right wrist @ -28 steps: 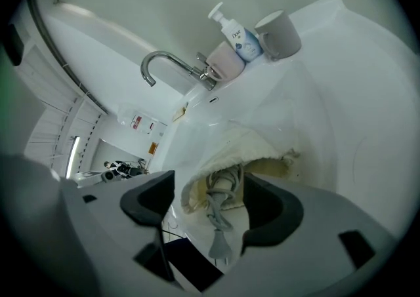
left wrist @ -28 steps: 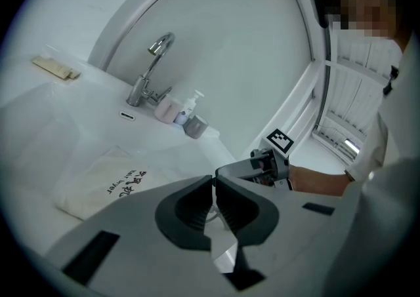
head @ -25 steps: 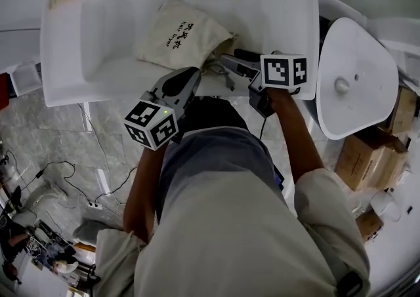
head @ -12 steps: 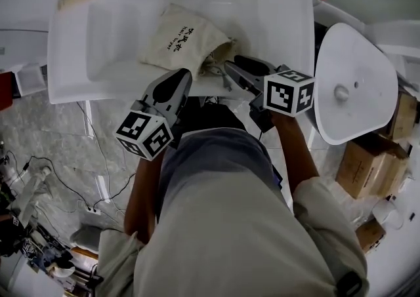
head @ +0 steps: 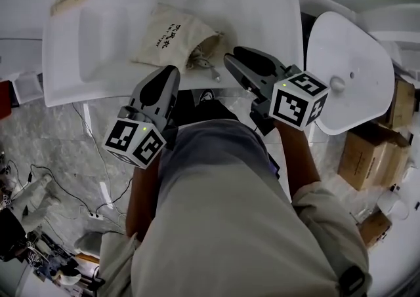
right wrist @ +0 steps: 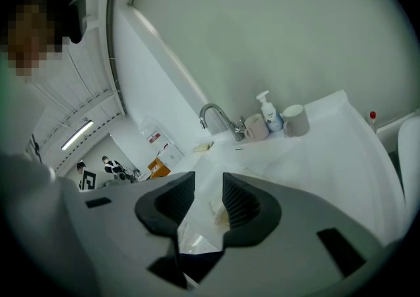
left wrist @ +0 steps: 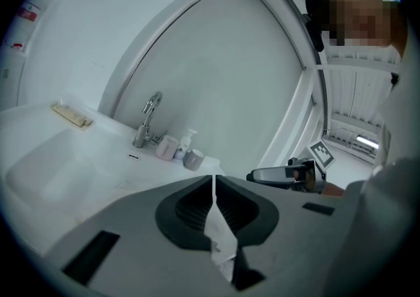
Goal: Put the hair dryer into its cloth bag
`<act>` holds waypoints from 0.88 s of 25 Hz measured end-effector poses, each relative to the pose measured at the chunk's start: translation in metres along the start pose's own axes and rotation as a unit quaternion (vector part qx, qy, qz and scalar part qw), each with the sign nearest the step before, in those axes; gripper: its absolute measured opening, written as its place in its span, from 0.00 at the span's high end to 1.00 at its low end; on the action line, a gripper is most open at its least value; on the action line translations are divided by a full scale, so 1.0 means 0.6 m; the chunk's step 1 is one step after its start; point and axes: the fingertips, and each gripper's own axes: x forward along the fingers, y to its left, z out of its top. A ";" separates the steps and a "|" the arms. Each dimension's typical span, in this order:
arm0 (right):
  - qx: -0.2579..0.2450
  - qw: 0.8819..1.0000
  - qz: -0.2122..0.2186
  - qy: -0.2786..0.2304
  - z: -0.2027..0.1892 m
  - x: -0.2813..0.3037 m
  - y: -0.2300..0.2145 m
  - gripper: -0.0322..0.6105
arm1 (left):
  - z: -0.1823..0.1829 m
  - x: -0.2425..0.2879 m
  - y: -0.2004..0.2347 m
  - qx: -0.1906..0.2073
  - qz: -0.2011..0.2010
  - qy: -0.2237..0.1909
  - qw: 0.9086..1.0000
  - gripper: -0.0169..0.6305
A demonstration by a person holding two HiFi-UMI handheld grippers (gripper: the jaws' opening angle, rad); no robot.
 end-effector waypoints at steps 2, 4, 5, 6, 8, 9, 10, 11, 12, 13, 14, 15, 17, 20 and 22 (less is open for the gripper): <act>-0.018 1.000 -0.008 -0.011 0.008 -0.014 0.007 0.74 | 0.011 -0.007 -0.006 0.009 0.003 -0.008 1.000 0.94; -0.038 0.999 -0.016 -0.019 0.014 -0.027 0.015 0.75 | 0.025 -0.016 -0.014 0.016 0.009 -0.015 1.000 0.94; -0.047 0.998 -0.019 -0.023 0.017 -0.033 0.020 0.75 | 0.031 -0.021 -0.019 0.020 0.011 -0.019 1.000 0.94; -0.054 0.998 -0.022 -0.026 0.018 -0.038 0.024 0.75 | 0.037 -0.027 -0.024 0.024 0.014 -0.023 0.999 0.94; -0.067 0.997 -0.026 -0.030 0.021 -0.048 0.029 0.76 | 0.048 -0.035 -0.032 0.032 0.020 -0.033 0.999 0.94; -0.072 0.996 -0.028 -0.033 0.024 -0.053 0.030 0.76 | 0.054 -0.039 -0.035 0.036 0.023 -0.038 0.998 0.94; -0.075 0.996 -0.029 -0.037 0.026 -0.057 0.031 0.77 | 0.058 -0.042 -0.039 0.040 0.025 -0.042 0.998 0.94; -0.077 0.996 -0.030 -0.041 0.028 -0.062 0.030 0.78 | 0.061 -0.044 -0.042 0.044 0.026 -0.045 0.998 0.94; -0.079 0.995 -0.032 -0.045 0.030 -0.067 0.029 0.79 | 0.063 -0.046 -0.044 0.048 0.028 -0.047 0.997 0.94; -0.080 0.995 -0.035 -0.049 0.032 -0.072 0.028 0.80 | 0.064 -0.048 -0.045 0.051 0.029 -0.048 0.997 0.94; -0.082 0.995 -0.039 -0.053 0.033 -0.076 0.028 0.81 | 0.066 -0.050 -0.045 0.053 0.031 -0.050 0.997 0.94; -0.083 0.994 -0.042 -0.057 0.036 -0.079 0.028 0.82 | 0.067 -0.053 -0.046 0.053 0.033 -0.052 0.997 0.94; -0.087 0.993 -0.052 -0.067 0.042 -0.086 0.030 0.85 | 0.072 -0.059 -0.045 0.053 0.039 -0.061 0.996 0.94; -0.097 0.990 -0.062 -0.079 0.047 -0.096 0.036 0.90 | 0.076 -0.068 -0.042 0.066 0.055 -0.072 0.994 0.94; -0.100 0.989 -0.062 -0.084 0.048 -0.104 0.041 0.92 | 0.075 -0.072 -0.042 0.075 0.062 -0.072 0.993 0.94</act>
